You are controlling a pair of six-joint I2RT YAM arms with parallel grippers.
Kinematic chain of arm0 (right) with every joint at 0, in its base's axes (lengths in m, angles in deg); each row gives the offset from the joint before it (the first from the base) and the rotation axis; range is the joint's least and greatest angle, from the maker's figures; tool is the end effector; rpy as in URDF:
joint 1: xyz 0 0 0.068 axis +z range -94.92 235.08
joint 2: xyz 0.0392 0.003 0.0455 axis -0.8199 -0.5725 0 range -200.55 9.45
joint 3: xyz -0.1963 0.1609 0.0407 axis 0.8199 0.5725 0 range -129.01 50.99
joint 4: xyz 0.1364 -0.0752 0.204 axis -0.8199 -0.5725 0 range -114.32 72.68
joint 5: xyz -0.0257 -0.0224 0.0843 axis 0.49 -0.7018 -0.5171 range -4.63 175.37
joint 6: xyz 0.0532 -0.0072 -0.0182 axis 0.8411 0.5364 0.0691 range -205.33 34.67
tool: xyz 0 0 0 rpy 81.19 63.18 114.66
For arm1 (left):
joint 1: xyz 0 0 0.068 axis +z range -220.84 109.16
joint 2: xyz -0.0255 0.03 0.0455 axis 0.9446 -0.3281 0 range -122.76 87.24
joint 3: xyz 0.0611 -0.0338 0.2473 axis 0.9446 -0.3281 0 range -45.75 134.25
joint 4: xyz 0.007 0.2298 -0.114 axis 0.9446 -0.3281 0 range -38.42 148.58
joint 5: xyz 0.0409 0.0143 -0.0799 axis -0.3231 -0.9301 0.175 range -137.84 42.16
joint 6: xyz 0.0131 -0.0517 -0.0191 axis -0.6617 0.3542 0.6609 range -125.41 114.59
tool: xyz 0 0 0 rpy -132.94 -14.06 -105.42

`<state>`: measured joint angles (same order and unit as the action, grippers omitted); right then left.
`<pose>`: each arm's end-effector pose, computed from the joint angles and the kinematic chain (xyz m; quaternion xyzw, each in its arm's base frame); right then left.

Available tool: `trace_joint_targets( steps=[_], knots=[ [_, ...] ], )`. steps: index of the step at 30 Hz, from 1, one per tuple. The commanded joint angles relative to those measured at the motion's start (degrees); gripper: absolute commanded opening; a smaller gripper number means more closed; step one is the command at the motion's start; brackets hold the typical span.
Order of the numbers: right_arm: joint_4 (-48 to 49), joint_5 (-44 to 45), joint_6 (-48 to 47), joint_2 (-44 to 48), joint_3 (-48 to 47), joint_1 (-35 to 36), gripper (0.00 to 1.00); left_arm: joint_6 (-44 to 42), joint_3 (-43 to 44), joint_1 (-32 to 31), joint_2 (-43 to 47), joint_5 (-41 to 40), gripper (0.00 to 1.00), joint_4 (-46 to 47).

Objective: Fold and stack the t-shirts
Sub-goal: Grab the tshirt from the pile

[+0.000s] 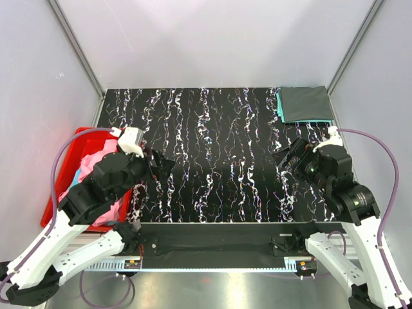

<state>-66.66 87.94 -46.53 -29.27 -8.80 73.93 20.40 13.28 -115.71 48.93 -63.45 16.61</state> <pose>0.1228 0.0399 0.3568 0.1599 0.8432 0.2305 0.4586 0.1020 -0.0865 0.3673 0.0598 0.8191 -0.2320 0.5211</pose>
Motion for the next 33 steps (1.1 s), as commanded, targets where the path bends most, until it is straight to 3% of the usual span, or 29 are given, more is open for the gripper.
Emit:
trace_joint_targets(
  steps=[1,6,10,13,14,16,20,23,33],
  knots=[
    [0.91,2.26,0.92,0.57,-1.21,0.31,1.0,1.53,1.0,-0.23,-0.01,-2.66,0.99,1.55],
    [1.35,1.74,1.53,1.72,-0.68,0.31,1.0,6.18,4.51,-0.14,-4.66,-9.06,0.99,-0.11],
    [2.23,0.25,2.32,3.29,0.89,0.31,1.0,9.7,9.69,2.22,-14.39,-21.0,0.99,-3.98],
    [3.37,-2.03,3.03,4.26,2.39,0.4,1.0,14.52,12.6,11.87,-19.59,-20.07,0.94,-5.39],
    [3.46,-2.3,3.46,4.35,2.75,0.4,1.0,19.93,12.61,18.43,-20.49,-19.37,0.9,-6.18],
    [3.99,-3.96,4.17,4.79,4.15,0.31,1.0,25.93,12.08,24.53,-23.03,-18.83,0.89,-9.16],
    [6.27,-8.62,5.75,5.14,6.79,0.4,1.0,42.36,6.65,39.19,-25.68,-17.79,0.88,-15.49],
    [6.45,-10.65,6.02,4.79,7.84,0.4,1.0,50.62,0.77,44.66,-26.12,-18.21,0.89,-19.01],
    [7.15,-15.58,3.91,4.0,6.01,0.31,1.0,64.9,-14.72,51.89,-29.01,-21.57,0.96,-20.17]
  ],
)
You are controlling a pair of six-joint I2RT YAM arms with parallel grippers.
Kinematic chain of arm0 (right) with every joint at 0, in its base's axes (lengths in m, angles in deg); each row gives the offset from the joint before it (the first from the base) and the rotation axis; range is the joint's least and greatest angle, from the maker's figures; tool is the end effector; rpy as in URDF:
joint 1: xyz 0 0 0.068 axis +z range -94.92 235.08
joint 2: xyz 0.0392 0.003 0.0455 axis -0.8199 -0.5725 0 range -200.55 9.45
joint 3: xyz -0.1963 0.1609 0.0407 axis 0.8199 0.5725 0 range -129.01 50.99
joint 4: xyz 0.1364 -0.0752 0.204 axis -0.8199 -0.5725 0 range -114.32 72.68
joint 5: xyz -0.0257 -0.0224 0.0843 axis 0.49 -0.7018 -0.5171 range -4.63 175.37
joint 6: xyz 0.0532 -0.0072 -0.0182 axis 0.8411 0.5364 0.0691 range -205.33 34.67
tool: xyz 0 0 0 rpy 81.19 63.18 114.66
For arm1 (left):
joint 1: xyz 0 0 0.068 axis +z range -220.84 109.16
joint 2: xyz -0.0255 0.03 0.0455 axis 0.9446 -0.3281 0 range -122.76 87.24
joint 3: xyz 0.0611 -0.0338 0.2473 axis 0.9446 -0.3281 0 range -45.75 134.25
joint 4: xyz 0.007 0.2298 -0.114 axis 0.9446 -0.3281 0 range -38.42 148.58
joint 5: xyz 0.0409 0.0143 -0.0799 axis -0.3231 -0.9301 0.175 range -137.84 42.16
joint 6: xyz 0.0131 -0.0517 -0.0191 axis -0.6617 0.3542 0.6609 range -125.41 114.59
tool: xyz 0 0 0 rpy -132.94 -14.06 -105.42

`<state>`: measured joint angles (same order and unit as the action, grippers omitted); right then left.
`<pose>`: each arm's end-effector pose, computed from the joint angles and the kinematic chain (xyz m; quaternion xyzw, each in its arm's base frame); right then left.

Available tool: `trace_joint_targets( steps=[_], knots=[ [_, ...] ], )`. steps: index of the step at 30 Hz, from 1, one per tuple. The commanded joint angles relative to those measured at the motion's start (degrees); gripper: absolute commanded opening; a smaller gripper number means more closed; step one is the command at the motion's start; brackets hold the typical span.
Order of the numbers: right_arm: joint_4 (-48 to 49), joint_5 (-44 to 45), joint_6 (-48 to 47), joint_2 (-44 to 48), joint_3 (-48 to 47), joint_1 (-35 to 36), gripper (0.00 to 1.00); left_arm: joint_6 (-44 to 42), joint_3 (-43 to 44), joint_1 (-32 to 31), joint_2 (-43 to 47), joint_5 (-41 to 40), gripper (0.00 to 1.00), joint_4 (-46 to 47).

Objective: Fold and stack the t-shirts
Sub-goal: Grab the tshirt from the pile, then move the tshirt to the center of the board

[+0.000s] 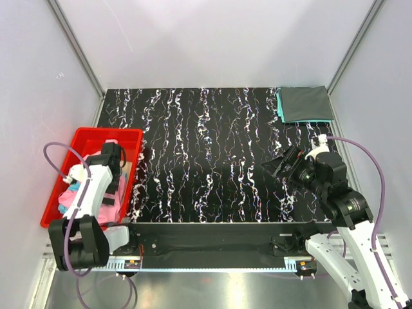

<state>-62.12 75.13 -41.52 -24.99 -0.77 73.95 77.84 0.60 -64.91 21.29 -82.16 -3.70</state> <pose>0.1181 0.0477 0.3301 0.1385 0.8413 0.3340 0.4018 0.1769 0.0408 0.2100 -0.6839 0.6641 0.1876 0.2366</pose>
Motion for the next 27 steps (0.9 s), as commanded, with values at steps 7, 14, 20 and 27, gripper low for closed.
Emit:
trace_joint_targets(
  steps=[7,14,20,27],
  knots=[
    [1.73,-1.54,-3.38,-1.07,-3.6,0.37,1.0,6.07,-7.15,3.12,-5.06,1.63,0.54,6.9],
    [0.41,0.39,-3.3,-2.48,-4.31,0.29,1.0,-12.29,9.0,2.6,5.82,4.08,0.0,8.57],
    [-1.43,3.82,-2.68,-2.74,-3.6,0.29,1.0,-24.54,21.14,0.48,17.96,17.96,0.0,28.06],
    [-1.7,4.61,-0.66,-2.04,-5.01,0.37,1.0,-22.69,29.24,-5.3,10.87,54.37,0.0,52.04]
  ],
)
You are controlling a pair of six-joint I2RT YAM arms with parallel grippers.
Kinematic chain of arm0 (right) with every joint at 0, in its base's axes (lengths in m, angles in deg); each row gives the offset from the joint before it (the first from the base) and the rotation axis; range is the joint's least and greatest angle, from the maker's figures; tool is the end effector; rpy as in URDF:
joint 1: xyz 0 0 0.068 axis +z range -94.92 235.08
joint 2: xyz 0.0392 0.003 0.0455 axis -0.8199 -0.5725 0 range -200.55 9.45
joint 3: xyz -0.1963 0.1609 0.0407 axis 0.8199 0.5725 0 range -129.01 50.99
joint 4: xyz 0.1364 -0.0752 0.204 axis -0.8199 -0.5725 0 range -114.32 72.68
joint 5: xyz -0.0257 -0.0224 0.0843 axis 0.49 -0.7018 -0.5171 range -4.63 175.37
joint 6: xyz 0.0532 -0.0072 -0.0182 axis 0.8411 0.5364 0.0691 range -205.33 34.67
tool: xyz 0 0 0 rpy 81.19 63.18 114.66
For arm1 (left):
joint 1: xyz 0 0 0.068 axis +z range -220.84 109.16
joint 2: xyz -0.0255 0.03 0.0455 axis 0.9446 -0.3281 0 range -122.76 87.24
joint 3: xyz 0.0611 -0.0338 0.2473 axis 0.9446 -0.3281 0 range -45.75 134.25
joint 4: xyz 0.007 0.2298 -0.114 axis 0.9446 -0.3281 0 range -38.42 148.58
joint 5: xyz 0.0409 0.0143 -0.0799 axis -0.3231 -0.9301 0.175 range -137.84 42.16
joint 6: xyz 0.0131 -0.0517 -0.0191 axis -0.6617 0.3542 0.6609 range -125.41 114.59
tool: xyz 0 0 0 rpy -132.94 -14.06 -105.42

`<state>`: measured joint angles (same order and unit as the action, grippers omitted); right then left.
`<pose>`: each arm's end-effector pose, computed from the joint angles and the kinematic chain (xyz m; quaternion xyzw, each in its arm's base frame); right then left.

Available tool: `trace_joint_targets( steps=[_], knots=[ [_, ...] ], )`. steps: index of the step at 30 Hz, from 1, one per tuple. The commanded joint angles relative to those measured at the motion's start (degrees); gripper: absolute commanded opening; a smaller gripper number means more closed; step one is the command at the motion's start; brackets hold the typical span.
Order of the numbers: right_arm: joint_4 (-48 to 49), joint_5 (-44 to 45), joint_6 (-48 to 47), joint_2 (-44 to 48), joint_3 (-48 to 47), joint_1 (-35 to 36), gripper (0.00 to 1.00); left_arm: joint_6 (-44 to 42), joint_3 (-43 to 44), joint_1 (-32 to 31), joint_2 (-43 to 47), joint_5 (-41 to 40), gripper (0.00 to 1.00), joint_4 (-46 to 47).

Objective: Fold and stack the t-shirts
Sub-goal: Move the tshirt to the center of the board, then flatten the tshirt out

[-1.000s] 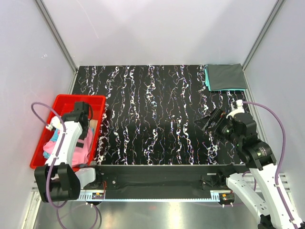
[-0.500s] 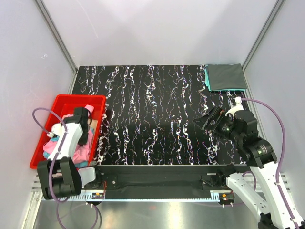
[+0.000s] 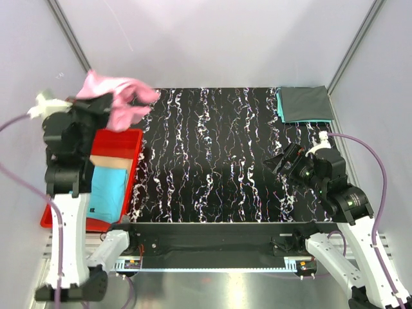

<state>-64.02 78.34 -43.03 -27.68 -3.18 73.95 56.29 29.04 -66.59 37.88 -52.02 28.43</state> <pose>0.1241 0.0474 0.3346 0.1449 0.8512 0.3009 0.4049 0.1620 0.0149 0.4492 -0.4208 0.6033 -0.3017 0.6065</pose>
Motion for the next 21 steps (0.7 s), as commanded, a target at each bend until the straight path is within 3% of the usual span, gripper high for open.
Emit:
trace_joint_targets(
  steps=[1,2,5,6,8,9,11,12,15,18,21],
  knots=[
    [0.55,1.4,1.02,0.82,-2.52,0.29,1.0,-1.05,0.72,-9.64,-6.96,27.01,0.0,24.31],
    [0.55,1.66,1.11,1.17,-2.52,0.29,1.0,-2.09,1.15,-13.09,-8.37,29.04,0.0,29.92],
    [-1.2,2.37,1.9,1.88,-3.3,0.29,1.0,-10.08,3.09,-24.62,-13.47,33.53,0.0,28.67],
    [-1.73,2.28,1.99,2.23,-3.83,0.29,1.0,-11.93,1.35,-26.38,-15.22,33.89,0.14,26.83],
    [-3.66,2.19,2.34,2.49,-4.45,0.37,1.0,-14.4,-3.3,-28.77,-15.94,32.58,0.26,21.55],
    [-4.27,2.28,2.69,2.84,-4.36,0.37,1.0,-14.93,-10.64,-28.95,-15.59,31.88,0.52,21.63],
    [-5.77,2.98,3.05,3.37,-3.4,0.29,1.0,-17.21,-17.36,-29.04,-15.32,27.77,0.73,16.9],
    [-6.12,3.42,3.57,3.72,-2.7,0.29,1.0,-18.52,-22.44,-29.04,-15.5,22.17,0.76,14.97],
    [-7.44,6.49,4.71,3.03,0.55,0.29,0.99,-22.75,-29.59,-29.04,-16.64,15.62,0.82,10.21],
    [-3.34,11.05,4.37,-0.47,4.07,0.29,0.99,-25.3,-34.07,-29.13,-18.65,18.23,0.83,11.69],
    [1.5,15.88,2.97,-7.49,4.6,0.29,1.0,-24.17,-36.9,-30.0,-21.12,23.07,0.82,18.79]
  ],
)
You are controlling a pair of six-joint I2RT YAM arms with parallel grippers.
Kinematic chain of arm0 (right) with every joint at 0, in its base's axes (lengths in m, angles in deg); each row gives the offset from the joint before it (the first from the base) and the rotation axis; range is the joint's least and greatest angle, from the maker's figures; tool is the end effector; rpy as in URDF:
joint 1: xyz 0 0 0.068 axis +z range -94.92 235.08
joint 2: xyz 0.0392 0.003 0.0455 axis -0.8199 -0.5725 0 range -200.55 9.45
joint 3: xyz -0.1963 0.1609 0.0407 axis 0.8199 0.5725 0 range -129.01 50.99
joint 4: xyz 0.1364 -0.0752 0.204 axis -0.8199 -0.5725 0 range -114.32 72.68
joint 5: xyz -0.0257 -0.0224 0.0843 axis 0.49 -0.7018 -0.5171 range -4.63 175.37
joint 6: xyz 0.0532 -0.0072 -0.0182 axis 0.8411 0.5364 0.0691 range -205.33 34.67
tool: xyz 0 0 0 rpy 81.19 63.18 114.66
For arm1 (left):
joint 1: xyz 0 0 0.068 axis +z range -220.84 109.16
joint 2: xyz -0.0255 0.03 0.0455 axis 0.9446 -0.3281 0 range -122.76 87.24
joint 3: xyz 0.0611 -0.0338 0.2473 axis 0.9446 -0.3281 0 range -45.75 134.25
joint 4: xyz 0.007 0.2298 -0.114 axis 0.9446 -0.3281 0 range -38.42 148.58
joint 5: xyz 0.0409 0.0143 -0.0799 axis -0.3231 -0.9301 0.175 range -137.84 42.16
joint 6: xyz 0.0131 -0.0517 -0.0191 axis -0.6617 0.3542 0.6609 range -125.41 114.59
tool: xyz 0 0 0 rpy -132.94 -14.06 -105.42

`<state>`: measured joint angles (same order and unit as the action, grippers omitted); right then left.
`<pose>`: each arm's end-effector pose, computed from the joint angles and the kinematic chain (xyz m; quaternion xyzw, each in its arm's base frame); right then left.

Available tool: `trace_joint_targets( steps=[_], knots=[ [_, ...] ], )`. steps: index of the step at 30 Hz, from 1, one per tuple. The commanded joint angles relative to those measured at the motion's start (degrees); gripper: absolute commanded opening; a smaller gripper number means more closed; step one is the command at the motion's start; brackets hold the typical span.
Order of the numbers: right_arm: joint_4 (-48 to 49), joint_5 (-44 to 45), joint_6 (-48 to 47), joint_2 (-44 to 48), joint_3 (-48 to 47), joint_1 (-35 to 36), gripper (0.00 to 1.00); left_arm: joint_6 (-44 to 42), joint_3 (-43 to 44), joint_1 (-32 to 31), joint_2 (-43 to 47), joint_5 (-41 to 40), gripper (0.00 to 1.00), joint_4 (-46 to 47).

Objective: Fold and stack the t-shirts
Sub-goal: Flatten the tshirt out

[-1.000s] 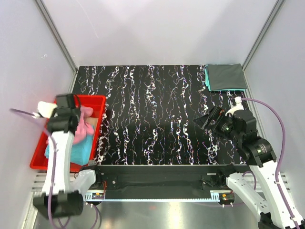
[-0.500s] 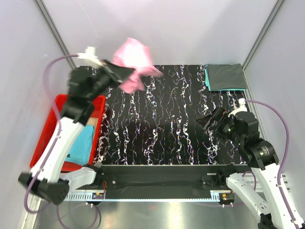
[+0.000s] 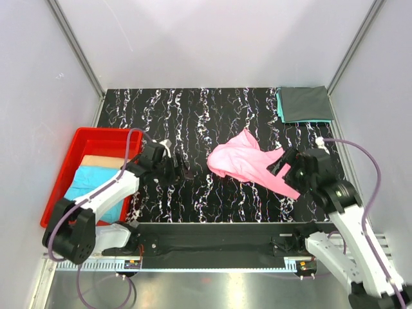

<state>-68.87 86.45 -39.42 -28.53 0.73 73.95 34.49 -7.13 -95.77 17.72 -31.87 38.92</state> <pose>0.1274 0.0427 0.3036 0.2151 0.8776 0.2224 0.3663 0.2141 -0.1115 0.1872 -0.0750 0.9304 -0.2895 0.2120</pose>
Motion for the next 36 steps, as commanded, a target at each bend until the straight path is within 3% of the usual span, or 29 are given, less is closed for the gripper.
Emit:
trace_joint_targets(
  steps=[1,5,12,18,22,24,25,26,29,31,32,35,36],
  knots=[
    [7.16,9.45,-0.91,-8.93,0.17,0.2,1.0,-1.67,-0.82,-1.26,-1.84,3.71,0.82,12.06],
    [7.95,13.86,-1.79,-20.1,-3.96,-3.91,0.97,-0.35,4.78,-4.77,-10.87,2.94,0.81,15.18],
    [17.09,-4.75,-13.19,-39.26,-7.04,-23.07,0.79,1.67,15.25,-6.36,-25.65,1.87,0.82,19.48],
    [20.07,-11.27,-16.82,-56.31,-14.87,-24.94,0.75,4.31,24.05,-6.36,-36.38,4.51,0.75,20.28],
    [24.03,-18.82,-19.36,-63.7,-16.44,-25.02,0.7,4.92,25.64,-6.45,-37.71,5.04,0.3,18.6],
    [24.83,-19.37,-19.63,-65.91,-16.36,-25.02,0.6,5.54,25.72,-6.45,-37.36,5.22,0.17,18.69],
    [24.74,-18.75,-19.72,-66.08,-16.1,-25.03,0.58,5.71,26.25,-6.45,-37.1,5.13,0.04,18.43],
    [24.57,-16.83,-20.15,-66.0,-15.75,-25.03,0.58,5.8,26.69,-6.45,-37.18,5.04,0.0,17.82],
    [24.13,-13.75,-21.47,-66.0,-15.22,-24.94,0.5,5.19,28.97,-6.62,-37.1,4.69,0.0,15.53],
    [22.82,-13.47,-22.18,-66.7,-17.31,-25.03,0.21,5.19,30.46,-6.8,-36.83,4.69,0.0,14.13],
    [20.63,-12.87,-22.01,-67.4,-18.55,-25.03,0.0,5.54,31.08,-6.89,-36.48,5.12,0.0,13.95],
    [16.15,-13.73,-20.34,-66.09,-24.26,-24.94,0.0,3.89,37.39,-6.89,-34.47,5.04,0.0,9.4],
    [15.0,-14.26,-19.73,-64.87,-25.84,-24.94,0.0,2.74,40.46,-6.89,-33.76,3.91,0.0,3.2]
  ],
)
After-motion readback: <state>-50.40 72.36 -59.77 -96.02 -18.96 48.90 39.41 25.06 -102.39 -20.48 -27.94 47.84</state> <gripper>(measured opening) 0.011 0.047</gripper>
